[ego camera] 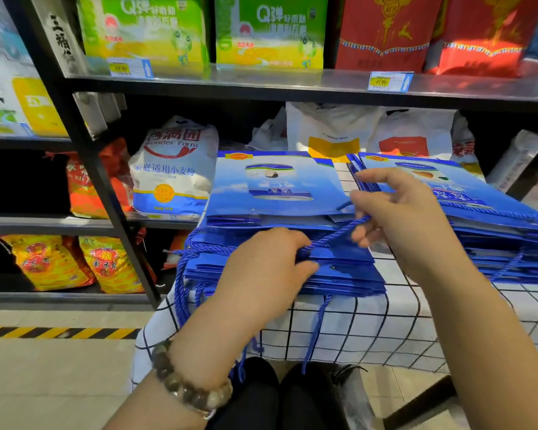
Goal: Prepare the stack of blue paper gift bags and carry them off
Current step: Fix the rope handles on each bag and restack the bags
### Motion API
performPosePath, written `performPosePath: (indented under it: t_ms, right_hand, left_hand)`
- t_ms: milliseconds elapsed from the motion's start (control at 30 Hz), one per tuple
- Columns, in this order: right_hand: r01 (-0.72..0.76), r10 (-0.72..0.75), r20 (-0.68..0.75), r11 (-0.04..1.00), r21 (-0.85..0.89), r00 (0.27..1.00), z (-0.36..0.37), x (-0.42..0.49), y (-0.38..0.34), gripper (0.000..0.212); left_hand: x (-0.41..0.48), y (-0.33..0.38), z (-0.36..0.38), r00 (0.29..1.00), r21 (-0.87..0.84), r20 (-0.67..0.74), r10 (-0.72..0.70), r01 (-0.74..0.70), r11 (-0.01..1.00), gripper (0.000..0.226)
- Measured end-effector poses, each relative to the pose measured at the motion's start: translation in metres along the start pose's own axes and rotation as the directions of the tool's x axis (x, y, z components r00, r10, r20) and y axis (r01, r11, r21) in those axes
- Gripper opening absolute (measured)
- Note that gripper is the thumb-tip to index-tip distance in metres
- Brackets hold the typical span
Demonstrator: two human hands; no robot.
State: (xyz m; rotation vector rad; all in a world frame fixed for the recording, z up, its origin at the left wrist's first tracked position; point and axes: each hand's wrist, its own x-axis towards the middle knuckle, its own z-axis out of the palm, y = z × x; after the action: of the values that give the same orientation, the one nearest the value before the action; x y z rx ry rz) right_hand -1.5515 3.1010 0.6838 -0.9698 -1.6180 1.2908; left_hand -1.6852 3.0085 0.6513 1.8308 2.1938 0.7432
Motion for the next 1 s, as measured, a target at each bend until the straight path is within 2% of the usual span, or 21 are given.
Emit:
performPosePath:
  t_ms: [67,167,267,367,500,567,600,667,700,733,800,867,933,1000]
  right_hand:
    - [0.003,-0.001,-0.06,1.0,0.026,0.998,-0.004,0.001,-0.003,0.014]
    - [0.004,0.004,-0.156,0.999,0.051,0.988,-0.012,0.006,-0.002,0.013]
    - [0.005,0.007,-0.174,0.998,0.068,0.985,-0.016,0.011,0.002,0.017]
    - [-0.004,0.006,-0.203,1.0,0.012,0.979,-0.015,0.016,0.009,0.019]
    - [-0.004,-0.018,-0.257,0.996,-0.084,0.966,-0.016,0.021,0.016,0.02]
    - [-0.004,-0.052,-0.265,0.978,-0.207,0.963,-0.017,0.024,0.019,0.013]
    - [-0.003,-0.091,-0.262,0.941,-0.339,0.961,-0.018,0.025,0.02,0.008]
    - [-0.007,-0.186,-0.238,0.774,-0.634,0.953,-0.017,0.025,0.021,0.006]
    - [0.005,-0.239,-0.222,0.691,-0.723,0.945,-0.014,0.024,0.02,0.01]
    - [0.052,-0.299,-0.195,0.654,-0.754,0.934,-0.009,0.023,0.018,0.014]
    - [0.229,-0.392,-0.081,0.678,-0.698,0.917,0.005,0.018,0.012,0.023]
    - [0.354,-0.343,0.117,0.794,-0.494,0.932,0.024,0.014,0.005,0.038]
    - [0.369,-0.275,0.308,0.876,-0.311,0.911,0.039,0.012,0.002,0.046]
    - [0.373,-0.297,0.314,0.901,-0.221,0.902,0.048,0.014,0.003,0.039]
  left_hand:
    - [-0.001,0.0,-0.004,0.997,0.085,-0.077,0.023,-0.016,0.996,0.025]
    - [-0.005,0.0,-0.018,0.987,0.097,-0.155,0.047,-0.033,0.995,0.031]
    - [-0.009,-0.001,-0.04,0.977,0.071,-0.205,0.054,-0.041,0.997,0.039]
    - [-0.006,-0.009,-0.055,0.978,-0.026,-0.206,0.03,-0.036,0.999,0.044]
    - [0.004,-0.024,-0.068,0.986,-0.016,-0.158,-0.052,0.051,0.999,0.036]
    - [0.009,-0.028,-0.072,0.983,-0.066,-0.166,-0.078,0.068,0.996,0.034]
    - [0.013,-0.029,-0.072,0.98,-0.095,-0.181,-0.08,0.064,0.993,0.034]
    - [0.021,-0.029,-0.069,0.98,-0.12,-0.189,-0.068,0.046,0.992,0.034]
    - [0.025,-0.028,-0.067,0.983,-0.131,-0.176,-0.061,0.039,0.991,0.031]
    - [0.03,-0.027,-0.063,0.986,-0.163,-0.16,-0.057,0.031,0.986,0.028]
    - [0.038,-0.022,-0.058,0.991,-0.292,-0.123,-0.05,0.012,0.956,0.024]
    - [0.043,-0.016,-0.054,0.998,-0.414,-0.061,-0.017,-0.01,0.91,0.027]
    - [0.046,-0.011,-0.052,1.0,-0.483,-0.005,0.028,-0.027,0.875,0.029]
    - [0.047,-0.01,-0.052,1.0,-0.517,0.007,0.014,-0.008,0.856,0.027]
